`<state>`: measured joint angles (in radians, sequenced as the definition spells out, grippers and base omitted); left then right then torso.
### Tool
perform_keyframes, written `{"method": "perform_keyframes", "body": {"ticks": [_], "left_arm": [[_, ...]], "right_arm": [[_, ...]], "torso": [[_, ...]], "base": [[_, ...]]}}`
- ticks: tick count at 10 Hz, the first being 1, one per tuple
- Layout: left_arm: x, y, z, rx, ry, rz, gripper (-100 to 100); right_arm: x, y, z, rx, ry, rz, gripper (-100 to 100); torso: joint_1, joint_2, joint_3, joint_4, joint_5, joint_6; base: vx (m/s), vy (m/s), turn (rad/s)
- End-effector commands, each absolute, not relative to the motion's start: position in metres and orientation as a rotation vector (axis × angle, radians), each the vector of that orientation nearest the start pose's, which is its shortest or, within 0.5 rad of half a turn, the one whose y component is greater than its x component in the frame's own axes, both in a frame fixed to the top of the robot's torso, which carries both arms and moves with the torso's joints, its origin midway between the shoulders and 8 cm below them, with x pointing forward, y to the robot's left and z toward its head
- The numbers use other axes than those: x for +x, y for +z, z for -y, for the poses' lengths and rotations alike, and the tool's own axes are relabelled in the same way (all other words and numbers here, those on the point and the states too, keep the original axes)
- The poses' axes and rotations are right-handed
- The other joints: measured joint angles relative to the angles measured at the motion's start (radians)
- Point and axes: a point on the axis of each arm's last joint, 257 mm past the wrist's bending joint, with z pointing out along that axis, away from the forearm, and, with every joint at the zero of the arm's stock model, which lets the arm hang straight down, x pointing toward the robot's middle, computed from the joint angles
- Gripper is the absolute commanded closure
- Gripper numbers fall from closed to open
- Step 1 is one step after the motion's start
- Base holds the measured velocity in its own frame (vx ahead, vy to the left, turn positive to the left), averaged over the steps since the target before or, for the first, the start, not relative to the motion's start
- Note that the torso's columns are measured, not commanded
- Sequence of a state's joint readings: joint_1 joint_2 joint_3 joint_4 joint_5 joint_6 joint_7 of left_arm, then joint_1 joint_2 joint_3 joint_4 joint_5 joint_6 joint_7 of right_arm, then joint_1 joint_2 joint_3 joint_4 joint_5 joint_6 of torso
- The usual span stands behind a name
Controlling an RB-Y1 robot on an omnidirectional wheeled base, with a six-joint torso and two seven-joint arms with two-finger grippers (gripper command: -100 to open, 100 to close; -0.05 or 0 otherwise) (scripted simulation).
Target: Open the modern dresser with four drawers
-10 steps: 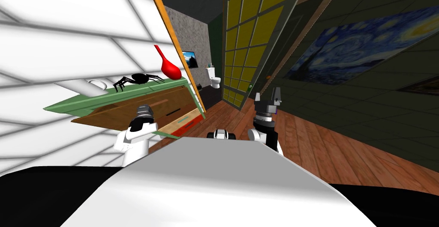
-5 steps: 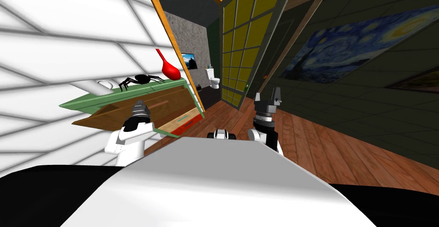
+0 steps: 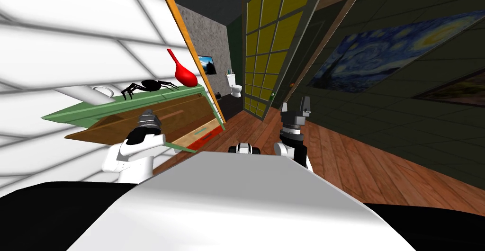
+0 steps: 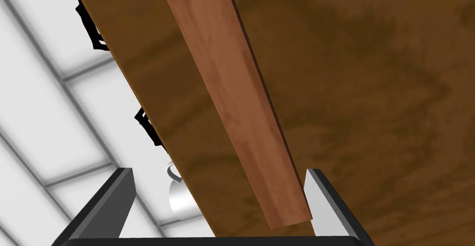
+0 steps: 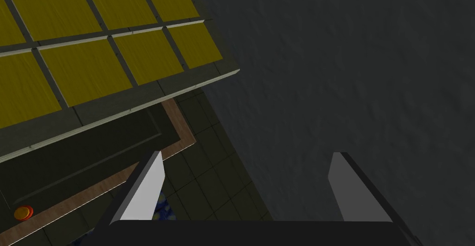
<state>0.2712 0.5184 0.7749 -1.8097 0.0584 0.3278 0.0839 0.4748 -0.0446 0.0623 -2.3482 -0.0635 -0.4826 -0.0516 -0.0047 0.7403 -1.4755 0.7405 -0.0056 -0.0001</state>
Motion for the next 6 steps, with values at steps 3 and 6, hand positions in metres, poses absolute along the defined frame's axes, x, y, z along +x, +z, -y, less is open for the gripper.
{"method": "perform_keyframes", "body": {"ticks": [3,6], "left_arm": [[0.3217,-0.0579,-0.7142,-1.250,-0.292,-0.851,0],[0.3209,-0.0627,-0.7147,-1.260,-0.291,-0.853,0]], "right_arm": [[0.3359,0.0579,0.2562,0.634,1.483,-0.551,0],[0.3359,0.0579,0.2562,0.634,1.483,-0.551,0]], "torso": [[-0.001,0.000,0.000,0.000,0.001,0.000],[0.002,-0.001,0.000,-0.001,0.003,0.000]], "base": [[0.000,0.002,-0.003],[0.000,0.000,0.000]]}}
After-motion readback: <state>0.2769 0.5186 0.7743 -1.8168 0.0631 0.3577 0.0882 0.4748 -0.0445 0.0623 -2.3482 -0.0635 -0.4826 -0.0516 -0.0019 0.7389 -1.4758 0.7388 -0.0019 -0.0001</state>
